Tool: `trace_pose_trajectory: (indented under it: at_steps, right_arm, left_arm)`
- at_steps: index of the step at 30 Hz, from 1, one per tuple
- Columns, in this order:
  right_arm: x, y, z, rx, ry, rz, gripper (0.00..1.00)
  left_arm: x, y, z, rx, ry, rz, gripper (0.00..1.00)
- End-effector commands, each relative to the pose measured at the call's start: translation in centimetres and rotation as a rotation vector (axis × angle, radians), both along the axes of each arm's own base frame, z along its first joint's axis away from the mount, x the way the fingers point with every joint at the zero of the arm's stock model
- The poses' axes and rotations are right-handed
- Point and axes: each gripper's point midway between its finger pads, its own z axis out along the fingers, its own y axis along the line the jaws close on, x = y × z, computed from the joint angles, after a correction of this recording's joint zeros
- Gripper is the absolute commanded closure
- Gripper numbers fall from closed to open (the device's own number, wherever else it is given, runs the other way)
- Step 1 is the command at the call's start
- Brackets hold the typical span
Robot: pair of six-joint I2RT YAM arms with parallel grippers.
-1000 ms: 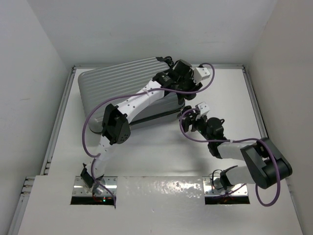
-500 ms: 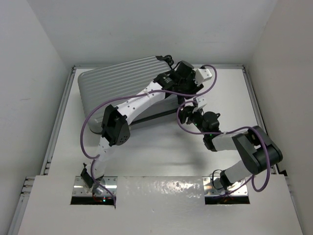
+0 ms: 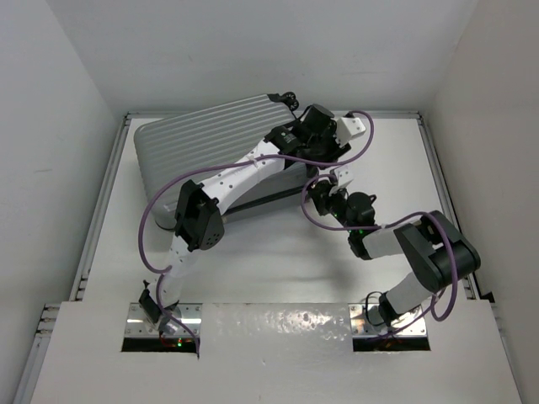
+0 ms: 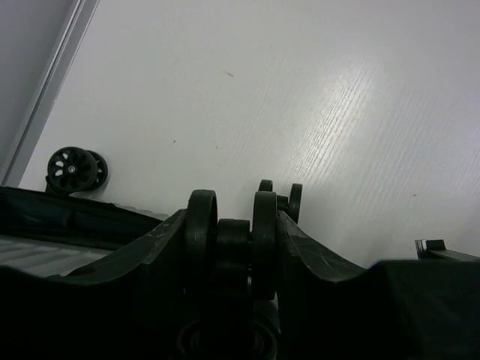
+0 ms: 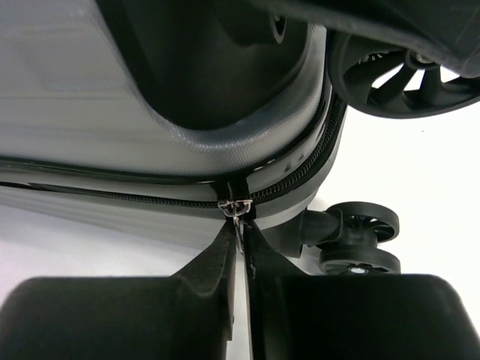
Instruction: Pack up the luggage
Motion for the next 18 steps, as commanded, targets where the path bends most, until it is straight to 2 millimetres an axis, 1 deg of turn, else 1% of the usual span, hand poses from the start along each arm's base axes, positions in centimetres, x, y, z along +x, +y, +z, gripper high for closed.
trace_pose_trajectory:
  at_steps: [1,2,4,8,10,12,14,15,16,17,18]
  right_arm:
    - [1.6,0.1,3.5,0.063,-0.127,-0.029,0.94]
    - [1.7,0.1,3.7,0.065,-0.133,-0.032,0.98]
    - [1.7,0.1,3.7,0.058,-0.139,-0.03,1.0]
    - [1.9,-0.4,3.8,0.065,-0.148,-0.059,1.0]
    - [2.2,-1.1,3.6,0.076,-0.135,-0.083,1.0]
    - [2.2,-1.1,3.7,0.091,-0.129,-0.066,1.0]
    - [2.3,-1.5,3.7,0.105,-0.119,-0.073,1.0]
    - [2.4,-1.8,3.8,0.125,-0.108,-0.081,1.0]
    - [2.8,-2.6,4.1,0.176,-0.091,-0.092,1.0]
    - [2.9,-3.1,4.2,0.202,-0.084,-0.101,1.0]
    - [3.5,-4.4,4.7,0.232,-0.088,-0.13,1.0]
  left_arm:
    - [-1.9,-1.5,10.2,-0.191,-0.143,-0.045,1.0]
    - [-1.9,-1.4,10.3,-0.192,-0.145,-0.042,1.0]
    - [-1.9,-1.3,10.1,-0.185,-0.141,-0.045,1.0]
    - [-2.1,-1.2,10.0,-0.177,-0.137,-0.048,1.0]
    - [-2.2,-1.0,9.9,-0.168,-0.135,-0.051,1.0]
    - [-2.3,-0.8,9.5,-0.154,-0.128,-0.057,1.0]
    - [-2.8,-0.5,9.4,-0.136,-0.129,-0.073,1.0]
    - [-3.0,-0.2,8.5,-0.115,-0.115,-0.078,1.0]
    - [-3.2,0.3,8.7,-0.103,-0.126,-0.09,1.0]
    - [-3.5,0.5,8.5,-0.095,-0.123,-0.104,1.0]
    - [-3.8,0.9,7.4,-0.066,-0.11,-0.12,1.0]
